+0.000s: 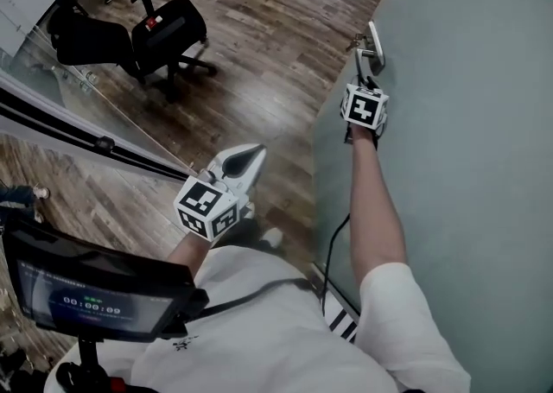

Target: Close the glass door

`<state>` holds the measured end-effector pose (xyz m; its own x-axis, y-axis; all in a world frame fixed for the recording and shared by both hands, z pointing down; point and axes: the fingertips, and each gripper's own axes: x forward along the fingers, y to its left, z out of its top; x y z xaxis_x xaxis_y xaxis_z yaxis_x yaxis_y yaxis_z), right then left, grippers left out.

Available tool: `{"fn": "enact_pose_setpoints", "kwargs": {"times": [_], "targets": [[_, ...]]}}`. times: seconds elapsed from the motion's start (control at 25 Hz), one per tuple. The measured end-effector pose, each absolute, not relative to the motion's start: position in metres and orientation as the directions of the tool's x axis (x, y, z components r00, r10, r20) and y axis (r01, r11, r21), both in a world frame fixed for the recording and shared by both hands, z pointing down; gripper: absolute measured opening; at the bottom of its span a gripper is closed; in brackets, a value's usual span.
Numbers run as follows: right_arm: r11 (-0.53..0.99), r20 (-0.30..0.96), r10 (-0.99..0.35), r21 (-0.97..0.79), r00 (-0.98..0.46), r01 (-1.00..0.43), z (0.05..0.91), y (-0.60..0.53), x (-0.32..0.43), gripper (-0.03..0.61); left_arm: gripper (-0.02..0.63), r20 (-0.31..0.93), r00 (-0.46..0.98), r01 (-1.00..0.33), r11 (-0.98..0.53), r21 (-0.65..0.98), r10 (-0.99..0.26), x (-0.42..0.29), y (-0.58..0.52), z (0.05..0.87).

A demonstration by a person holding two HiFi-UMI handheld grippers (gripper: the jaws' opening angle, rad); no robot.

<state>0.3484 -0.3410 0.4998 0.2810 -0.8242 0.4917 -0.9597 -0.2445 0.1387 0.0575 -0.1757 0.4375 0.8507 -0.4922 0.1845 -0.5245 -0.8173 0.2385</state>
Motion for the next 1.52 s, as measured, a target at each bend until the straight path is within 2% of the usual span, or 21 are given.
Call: {"fn": "enact_pose_setpoints", "kwargs": {"times": [0.28, 0.72, 1.52], "targets": [[-0.153, 0.444, -0.873, 0.142, 0.202, -0.978, 0.496, -0.352, 0.299, 0.107, 0.000, 0.163, 0.848, -0.529, -0.818, 0.225, -0.504, 0.019, -0.172, 0.432], [-0.059, 0.438, -0.891, 0.153, 0.121, -0.986, 0.491, -0.351, 0.223, 0.109, 0.000, 0.186, 0.864, -0.501, -0.839, 0.211, -0.469, -0.057, -0.161, 0.432], [0.122, 0.432, -0.901, 0.170, -0.037, -0.978, 0.506, -0.321, 0.087, 0.112, 0.000, 0.147, 0.837, -0.548, -0.812, 0.202, -0.528, -0.169, -0.139, 0.440]]}}
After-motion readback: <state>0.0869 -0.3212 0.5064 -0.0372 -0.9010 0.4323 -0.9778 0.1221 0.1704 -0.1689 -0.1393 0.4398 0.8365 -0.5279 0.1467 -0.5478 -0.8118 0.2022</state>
